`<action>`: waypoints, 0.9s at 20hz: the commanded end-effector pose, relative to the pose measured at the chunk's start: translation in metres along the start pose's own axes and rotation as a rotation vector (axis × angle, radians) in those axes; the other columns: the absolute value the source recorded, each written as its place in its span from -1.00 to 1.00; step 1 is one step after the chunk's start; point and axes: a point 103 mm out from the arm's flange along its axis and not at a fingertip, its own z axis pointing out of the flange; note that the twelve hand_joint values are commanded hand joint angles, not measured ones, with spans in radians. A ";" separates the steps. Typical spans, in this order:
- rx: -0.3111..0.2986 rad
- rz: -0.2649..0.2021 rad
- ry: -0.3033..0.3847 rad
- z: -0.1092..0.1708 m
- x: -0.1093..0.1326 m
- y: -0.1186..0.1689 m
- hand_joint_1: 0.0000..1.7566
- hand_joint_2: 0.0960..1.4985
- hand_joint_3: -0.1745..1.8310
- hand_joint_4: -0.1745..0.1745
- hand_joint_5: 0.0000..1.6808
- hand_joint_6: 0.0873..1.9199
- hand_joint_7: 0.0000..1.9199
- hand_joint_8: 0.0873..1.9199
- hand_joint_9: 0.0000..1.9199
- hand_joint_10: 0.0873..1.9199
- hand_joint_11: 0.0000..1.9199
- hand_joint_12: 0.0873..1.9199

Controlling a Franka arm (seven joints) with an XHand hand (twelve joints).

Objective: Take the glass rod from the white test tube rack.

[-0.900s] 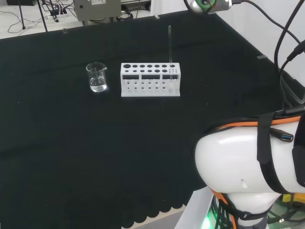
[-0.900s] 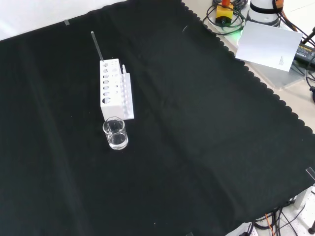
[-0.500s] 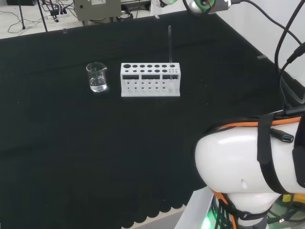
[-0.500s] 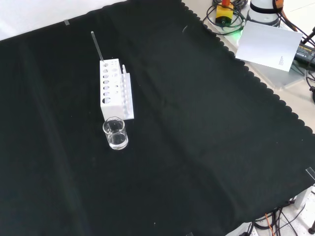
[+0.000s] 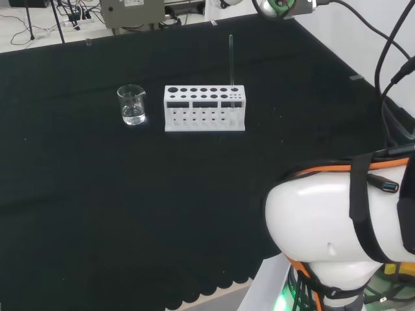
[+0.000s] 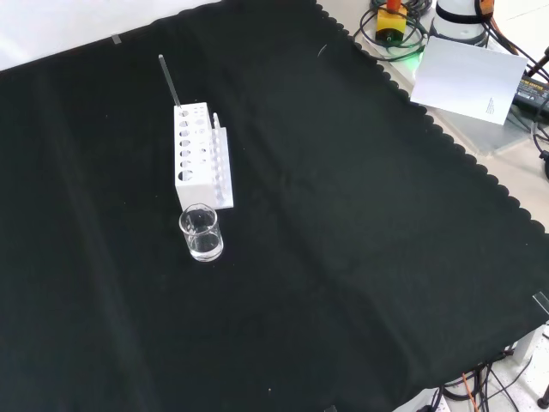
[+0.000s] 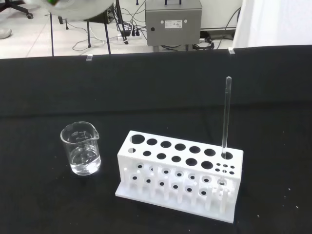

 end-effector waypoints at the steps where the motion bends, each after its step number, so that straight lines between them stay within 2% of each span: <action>1: 0.001 0.017 0.003 0.004 -0.011 0.011 -0.17 -0.14 -0.15 -0.76 -0.81 -1.00 -0.93 -0.16 -0.75 -0.14 -0.85 0.51; 4: -0.004 0.028 -0.001 0.007 -0.017 0.020 -0.17 -0.14 -0.15 -0.78 -0.80 -1.00 -0.89 -0.14 -0.69 -0.16 -0.77 0.49; 7: 0.026 0.029 0.003 0.010 -0.025 0.036 -0.17 -0.13 -0.15 -0.79 -0.78 -1.00 -0.86 -0.14 -0.65 -0.17 -0.74 0.48; 13: 0.010 0.027 0.012 0.017 -0.039 0.067 -0.18 -0.12 -0.15 -0.80 -0.76 -1.00 -0.82 -0.13 -0.63 -0.17 -0.72 0.48; 18: 0.018 0.025 0.021 0.024 -0.047 0.090 -0.18 -0.11 -0.15 -0.84 -0.74 -1.00 -0.78 -0.14 -0.55 -0.19 -0.61 0.46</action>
